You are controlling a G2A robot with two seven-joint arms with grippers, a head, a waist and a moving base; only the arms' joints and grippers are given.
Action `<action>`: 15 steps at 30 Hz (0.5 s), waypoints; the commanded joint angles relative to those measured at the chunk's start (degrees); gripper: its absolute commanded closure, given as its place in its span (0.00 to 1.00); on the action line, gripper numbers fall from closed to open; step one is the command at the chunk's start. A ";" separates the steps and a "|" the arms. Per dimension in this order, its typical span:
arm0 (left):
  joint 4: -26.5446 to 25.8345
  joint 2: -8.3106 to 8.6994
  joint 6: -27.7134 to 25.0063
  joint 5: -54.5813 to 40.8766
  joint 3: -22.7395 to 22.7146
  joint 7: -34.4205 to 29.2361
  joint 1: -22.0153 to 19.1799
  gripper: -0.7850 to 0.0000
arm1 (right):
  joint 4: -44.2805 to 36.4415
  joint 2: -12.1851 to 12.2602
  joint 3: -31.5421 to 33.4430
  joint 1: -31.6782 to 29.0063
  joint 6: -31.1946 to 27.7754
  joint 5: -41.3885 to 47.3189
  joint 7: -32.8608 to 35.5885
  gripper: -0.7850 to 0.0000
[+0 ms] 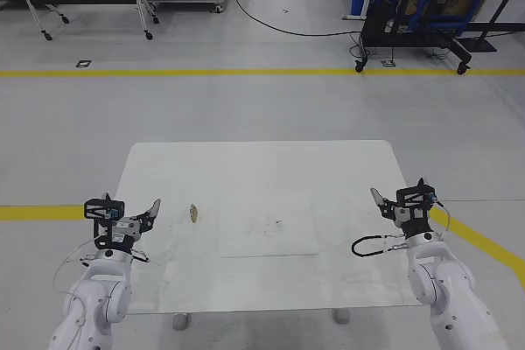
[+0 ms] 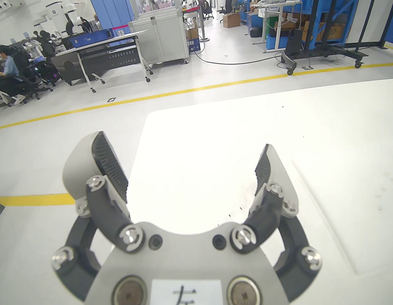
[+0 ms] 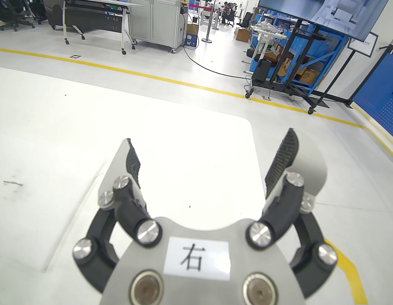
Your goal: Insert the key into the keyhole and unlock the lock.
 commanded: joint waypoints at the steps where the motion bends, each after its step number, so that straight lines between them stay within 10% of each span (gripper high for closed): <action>1: 0.00 0.00 0.00 0.00 0.00 0.00 0.00 0.00 | 0.00 0.00 0.00 0.00 0.00 0.00 0.00 0.00; 15: 0.00 0.00 0.00 0.00 0.00 0.00 0.00 0.00 | -1.03 0.00 -4.17 0.41 -4.11 -5.88 1.37 0.00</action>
